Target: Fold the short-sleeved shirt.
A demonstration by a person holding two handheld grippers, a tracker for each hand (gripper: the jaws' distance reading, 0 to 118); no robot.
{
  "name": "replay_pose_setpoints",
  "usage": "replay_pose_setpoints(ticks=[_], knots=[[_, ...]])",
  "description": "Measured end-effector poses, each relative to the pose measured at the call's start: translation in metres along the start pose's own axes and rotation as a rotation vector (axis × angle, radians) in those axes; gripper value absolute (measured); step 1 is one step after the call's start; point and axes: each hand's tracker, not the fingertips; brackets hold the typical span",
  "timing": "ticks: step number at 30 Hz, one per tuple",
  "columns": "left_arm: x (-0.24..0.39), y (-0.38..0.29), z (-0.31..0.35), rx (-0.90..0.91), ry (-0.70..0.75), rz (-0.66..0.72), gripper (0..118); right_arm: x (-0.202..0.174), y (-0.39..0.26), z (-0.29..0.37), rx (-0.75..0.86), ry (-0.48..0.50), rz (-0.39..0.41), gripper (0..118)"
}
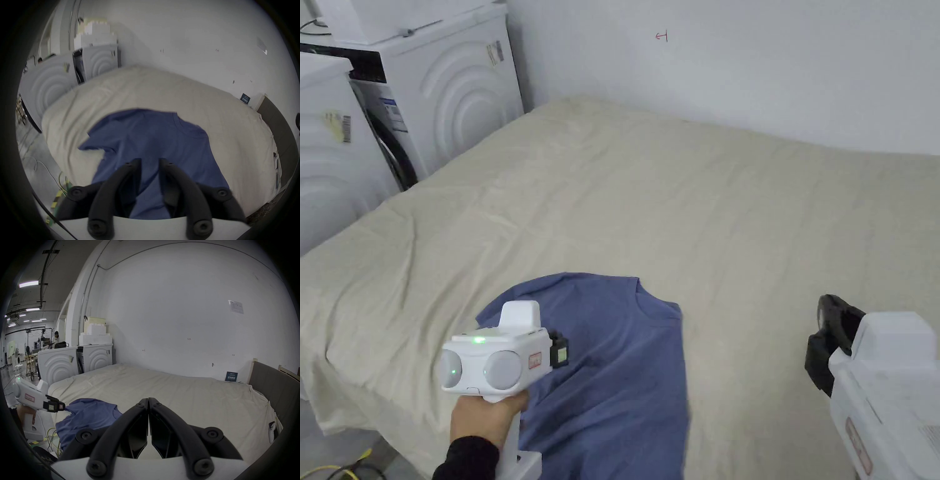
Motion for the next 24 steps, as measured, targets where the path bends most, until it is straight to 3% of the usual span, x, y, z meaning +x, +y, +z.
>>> replay_pose_setpoints(ticks=[1, 2, 4, 7, 11, 13, 15, 18, 21, 24], knots=[[0.002, -0.001, -0.008, -0.018, -0.004, 0.0, 52, 0.002, -0.001, 0.001, -0.006, -0.009, 0.0, 0], [0.004, -0.001, -0.017, -0.061, 0.016, -0.008, 75, 0.006, -0.003, 0.001, -0.01, -0.017, 0.0, 0], [0.009, -0.005, -0.027, -0.148, 0.024, -0.013, 98, 0.012, -0.007, 0.0, -0.021, -0.032, -0.002, 0], [0.013, -0.012, -0.043, -0.201, 0.031, -0.003, 105, 0.02, -0.012, 0.001, -0.035, -0.05, -0.006, 0], [0.02, -0.021, -0.054, -0.28, 0.051, -0.061, 104, 0.029, -0.019, 0.004, -0.055, -0.074, -0.009, 0], [0.024, -0.026, -0.061, -0.328, 0.068, -0.084, 98, 0.027, -0.018, 0.008, -0.065, -0.082, -0.014, 0], [0.021, -0.031, -0.071, -0.354, 0.027, -0.068, 78, 0.029, -0.02, 0.011, -0.073, -0.092, -0.021, 0], [0.025, -0.026, -0.066, -0.349, 0.036, -0.031, 63, 0.031, -0.019, 0.016, -0.08, -0.105, -0.027, 0], [0.028, -0.022, -0.062, -0.346, -0.004, -0.056, 20, 0.035, -0.018, 0.021, -0.082, -0.115, -0.033, 0], [0.027, -0.022, -0.067, -0.318, -0.014, -0.085, 12, 0.038, -0.015, 0.026, -0.076, -0.124, -0.044, 0]])
